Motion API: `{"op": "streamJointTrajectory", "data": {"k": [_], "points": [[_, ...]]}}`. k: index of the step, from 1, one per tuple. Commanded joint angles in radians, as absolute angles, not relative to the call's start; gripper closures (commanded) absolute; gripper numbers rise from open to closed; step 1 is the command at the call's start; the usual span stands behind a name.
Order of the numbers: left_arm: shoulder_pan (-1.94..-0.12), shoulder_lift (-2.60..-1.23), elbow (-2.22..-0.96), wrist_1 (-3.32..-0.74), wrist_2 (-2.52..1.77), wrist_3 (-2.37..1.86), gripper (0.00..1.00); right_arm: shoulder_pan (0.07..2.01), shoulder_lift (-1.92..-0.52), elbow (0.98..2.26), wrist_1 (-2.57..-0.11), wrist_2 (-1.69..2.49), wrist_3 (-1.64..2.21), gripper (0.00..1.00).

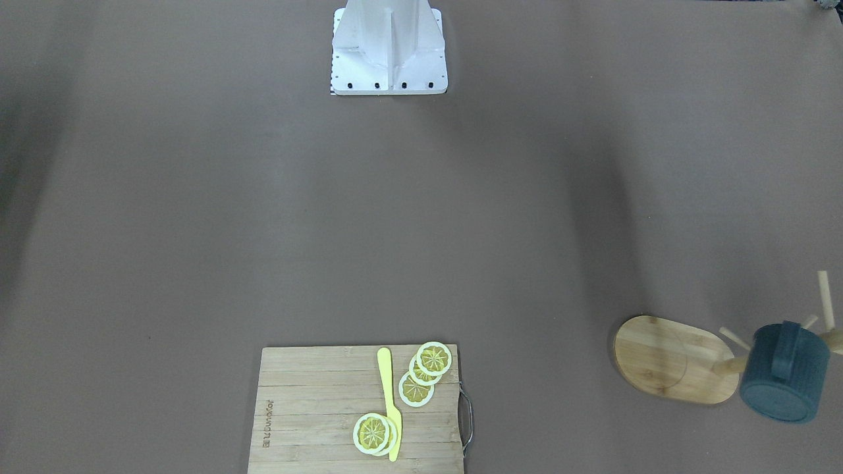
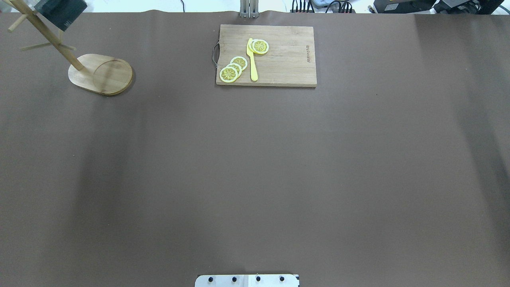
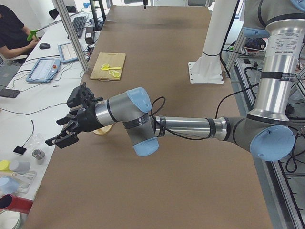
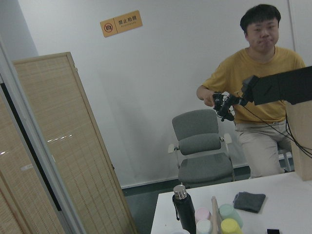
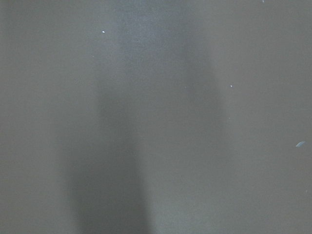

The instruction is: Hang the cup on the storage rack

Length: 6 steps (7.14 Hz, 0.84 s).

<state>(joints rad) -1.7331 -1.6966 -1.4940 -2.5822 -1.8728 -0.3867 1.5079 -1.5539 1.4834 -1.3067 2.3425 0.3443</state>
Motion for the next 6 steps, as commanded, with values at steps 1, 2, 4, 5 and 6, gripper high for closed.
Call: {"op": "streamJointTrajectory", "data": {"k": [1,2,4,5,6], "points": [[-1.726,-1.634,-1.506,-2.342,-1.997,-0.334,0.02,1.508,-1.552,1.482,-1.302,2.342,0.344,0.00],[-1.703,-1.622,-1.508,-2.254,-2.114,-0.322,0.02,1.506,-1.552,1.482,-1.304,2.342,0.344,0.00],[-1.639,-1.579,-1.538,-2.060,-2.187,-0.130,0.02,1.506,-1.549,1.474,-1.304,2.342,0.344,0.00],[-1.597,-1.577,-1.608,-1.887,-2.184,-0.074,0.02,1.506,-1.551,1.477,-1.304,2.347,0.344,0.00],[-1.592,-1.575,-1.706,-1.688,-2.184,-0.005,0.02,1.508,-1.549,1.491,-1.318,2.361,0.347,0.00]]}}
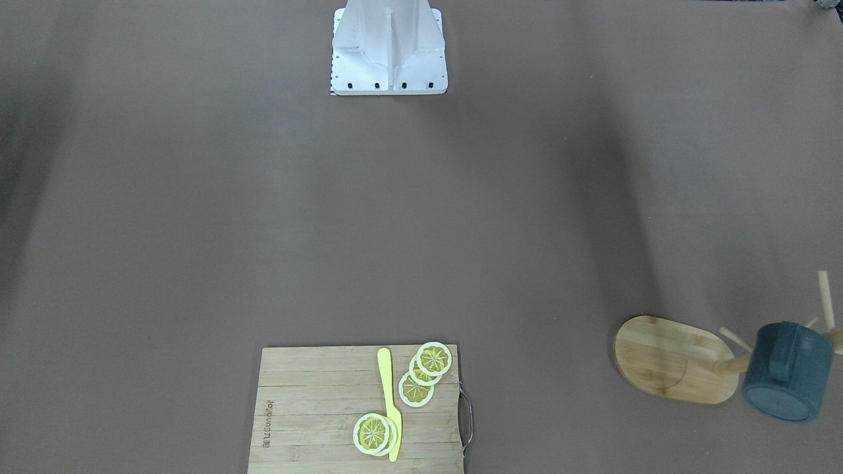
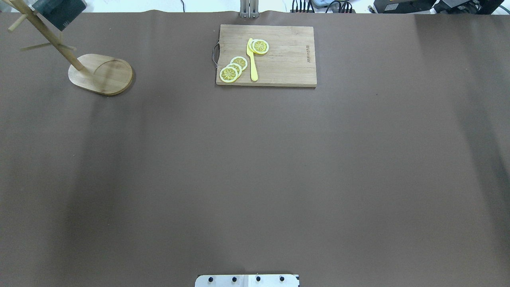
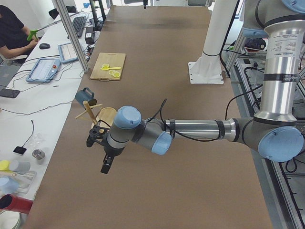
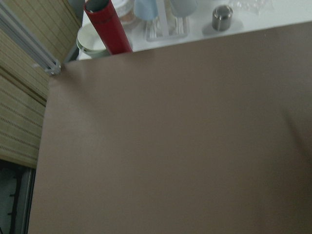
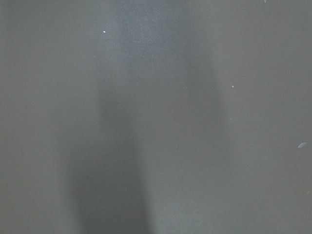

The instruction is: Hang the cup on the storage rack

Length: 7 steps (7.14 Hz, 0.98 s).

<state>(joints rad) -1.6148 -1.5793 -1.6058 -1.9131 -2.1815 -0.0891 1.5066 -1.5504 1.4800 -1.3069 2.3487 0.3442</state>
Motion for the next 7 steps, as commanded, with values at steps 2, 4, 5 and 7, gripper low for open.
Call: {"op": "streamJointTrajectory", "data": {"k": [2,4,5,7], "points": [[-1.597,-1.572,-1.805,-1.441,-2.184,0.080,0.02,1.534,-1.543,1.518,-1.371,2.407,0.345,0.00],[-1.595,-1.516,-1.790,-1.478,-2.198,0.063,0.02,1.543,-1.581,1.618,-1.451,2.407,0.344,0.00],[-1.594,-1.514,-1.758,-1.512,-2.200,0.054,0.02,1.545,-1.594,1.656,-1.495,2.407,0.342,0.00],[-1.595,-1.503,-1.733,-1.525,-2.212,0.052,0.02,1.545,-1.595,1.672,-1.526,2.405,0.342,0.00]]}}
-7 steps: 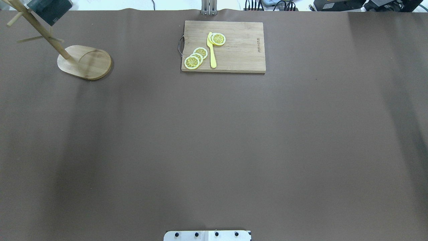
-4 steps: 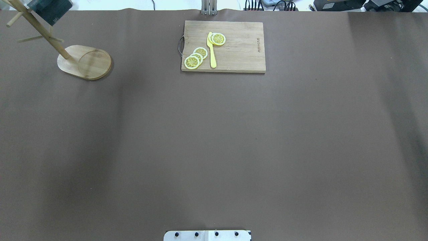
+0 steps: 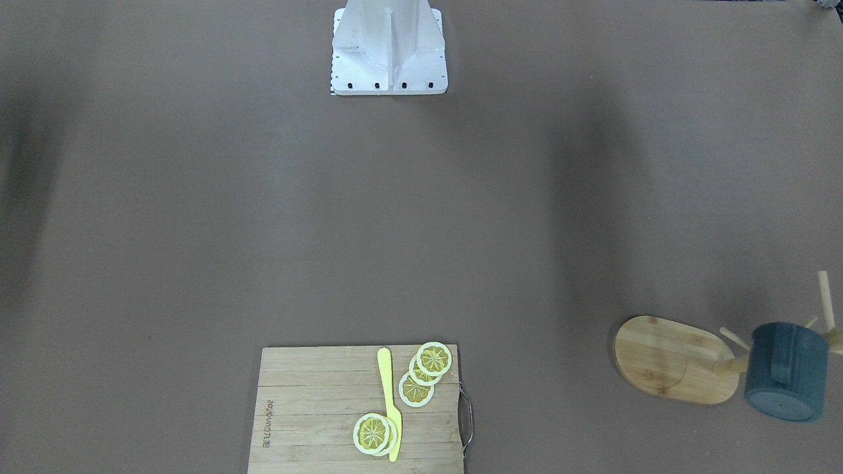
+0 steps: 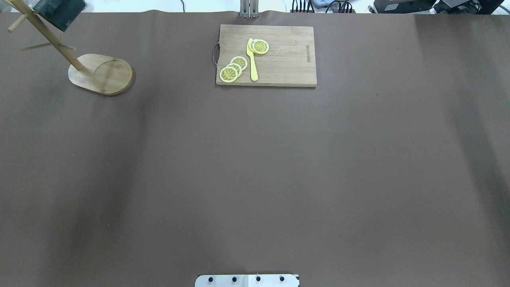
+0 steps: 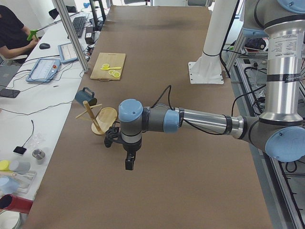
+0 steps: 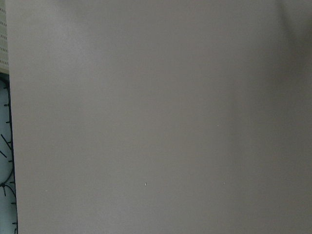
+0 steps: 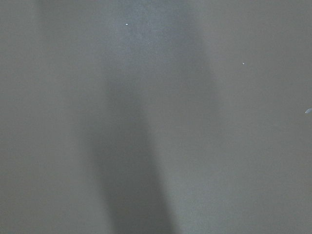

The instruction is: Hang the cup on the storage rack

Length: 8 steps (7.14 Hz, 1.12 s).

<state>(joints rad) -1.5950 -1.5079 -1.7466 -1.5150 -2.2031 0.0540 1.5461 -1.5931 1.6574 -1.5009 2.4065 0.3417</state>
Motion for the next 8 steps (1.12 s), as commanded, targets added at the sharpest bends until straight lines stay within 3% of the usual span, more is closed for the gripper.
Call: {"op": "streamJointTrajectory", "data": {"k": [1,8], "points": [[-1.595,-1.503,-1.733,-1.525,-2.296,0.052,0.02,1.543,-1.589,1.680,-1.551,2.390,0.344,0.00],[-1.595,-1.503,-1.761,-1.526,-2.339,0.051,0.02,1.542,-1.586,1.681,-1.542,2.353,0.341,0.00]]}}
